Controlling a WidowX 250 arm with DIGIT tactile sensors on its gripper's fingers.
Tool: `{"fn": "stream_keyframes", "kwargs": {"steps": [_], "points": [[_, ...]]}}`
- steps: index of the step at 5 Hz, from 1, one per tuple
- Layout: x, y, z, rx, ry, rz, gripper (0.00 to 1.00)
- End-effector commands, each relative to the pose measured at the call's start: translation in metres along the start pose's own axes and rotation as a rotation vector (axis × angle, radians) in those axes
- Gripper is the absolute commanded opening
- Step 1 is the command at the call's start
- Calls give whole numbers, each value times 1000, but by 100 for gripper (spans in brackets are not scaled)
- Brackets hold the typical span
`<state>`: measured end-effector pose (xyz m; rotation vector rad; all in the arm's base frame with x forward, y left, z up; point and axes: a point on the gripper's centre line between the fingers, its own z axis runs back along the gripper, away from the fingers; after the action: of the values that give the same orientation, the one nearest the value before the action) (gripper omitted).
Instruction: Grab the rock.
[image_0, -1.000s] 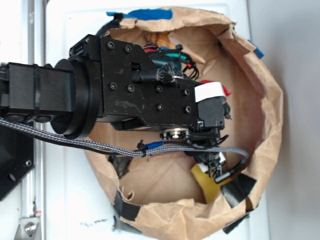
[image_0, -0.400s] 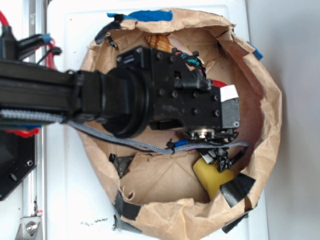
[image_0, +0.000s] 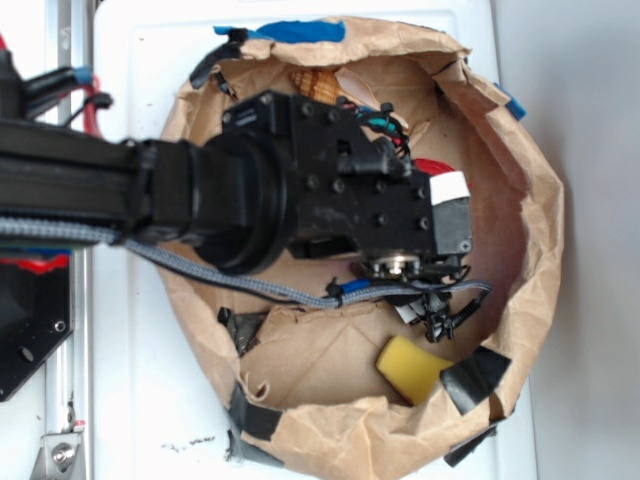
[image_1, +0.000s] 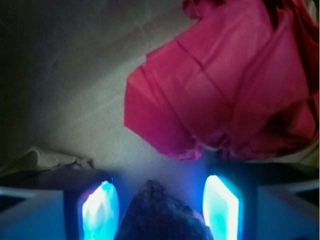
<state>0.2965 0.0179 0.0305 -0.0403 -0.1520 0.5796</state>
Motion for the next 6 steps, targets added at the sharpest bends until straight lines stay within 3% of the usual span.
{"fn": "stream_keyframes", "kwargs": {"steps": [1, 2, 3, 4, 6], "points": [[2, 0, 40, -82, -8, -38, 0], [0, 1, 76, -113, 25, -187, 0], [-5, 13, 109, -220, 87, -267, 0], [-12, 19, 131, -270, 185, -456, 0], [-3, 13, 141, -138, 38, -513, 0]]}}
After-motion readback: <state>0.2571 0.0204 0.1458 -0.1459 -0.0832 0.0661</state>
